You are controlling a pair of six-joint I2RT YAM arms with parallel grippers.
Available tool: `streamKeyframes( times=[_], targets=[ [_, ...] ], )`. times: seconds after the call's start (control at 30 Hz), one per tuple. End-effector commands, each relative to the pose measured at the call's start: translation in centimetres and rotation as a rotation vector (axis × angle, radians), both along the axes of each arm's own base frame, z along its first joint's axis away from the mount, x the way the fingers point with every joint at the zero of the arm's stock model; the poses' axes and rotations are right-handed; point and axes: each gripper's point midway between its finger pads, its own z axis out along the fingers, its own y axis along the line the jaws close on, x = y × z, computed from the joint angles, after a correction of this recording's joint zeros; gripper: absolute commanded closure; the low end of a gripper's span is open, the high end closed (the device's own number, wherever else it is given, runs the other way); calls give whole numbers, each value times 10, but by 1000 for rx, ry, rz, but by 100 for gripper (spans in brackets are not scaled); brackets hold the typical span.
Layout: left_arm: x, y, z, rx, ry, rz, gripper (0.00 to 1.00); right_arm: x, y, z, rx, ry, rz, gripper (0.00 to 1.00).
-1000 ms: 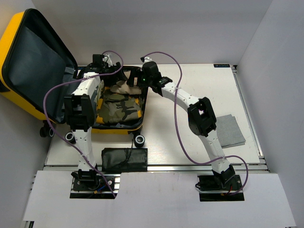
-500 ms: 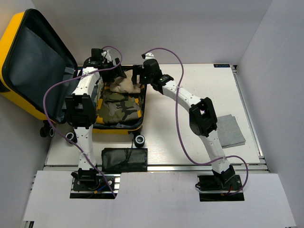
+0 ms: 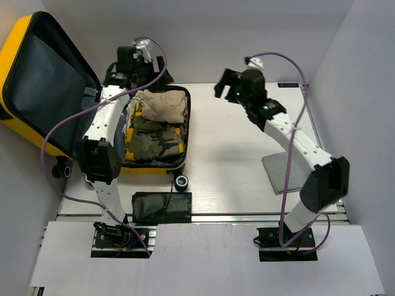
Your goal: Pack the luggage
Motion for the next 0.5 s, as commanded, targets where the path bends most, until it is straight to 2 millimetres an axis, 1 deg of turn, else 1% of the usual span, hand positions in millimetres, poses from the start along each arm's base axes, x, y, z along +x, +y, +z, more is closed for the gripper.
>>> streamKeyframes(
  times=[0.0,0.03,0.07,0.1,0.13,0.17,0.2,0.23,0.27,0.3,0.33,0.37,0.4,0.43,0.47],
  targets=[
    [-21,-32,-58,4,142,-94,2,-11,-49,-47,-21,114,-141,11],
    [-26,-37,-74,4,166,-107,2,-20,-65,-40,-15,104,-177,11],
    [-32,-46,-83,-3,183,-129,2,-21,-85,-47,-20,119,-228,11],
    [-33,-48,-88,-13,189,-141,2,-31,-95,-68,-41,159,-248,11],
    [-37,-56,-101,-16,206,-162,2,-39,-109,-63,-39,148,-284,11],
    [-37,-58,-112,-19,221,-172,2,-44,-126,-70,-48,168,-325,11],
    [-40,-63,-123,-13,240,-185,2,-50,-133,-76,-50,185,-341,11],
    [-39,-62,-133,-3,266,-175,2,-60,-144,-84,-58,200,-363,11],
    [-38,-61,-153,6,310,-173,2,-66,-156,-91,-63,227,-391,11],
    [-38,-61,-163,12,331,-175,2,-72,-163,-89,-56,224,-405,11],
    [-39,-61,-168,18,343,-180,2,-79,-171,-101,-65,254,-419,11],
    [-38,-62,-172,20,347,-185,2,-83,-175,-103,-67,259,-424,11],
    [-40,-67,-177,23,352,-200,2,-87,-183,-108,-72,272,-442,11],
    [-38,-67,-176,25,344,-208,2,-92,-187,-106,-69,270,-450,11],
    [-36,-67,-172,29,330,-210,2,-96,-190,-111,-77,282,-452,11]
  ],
)
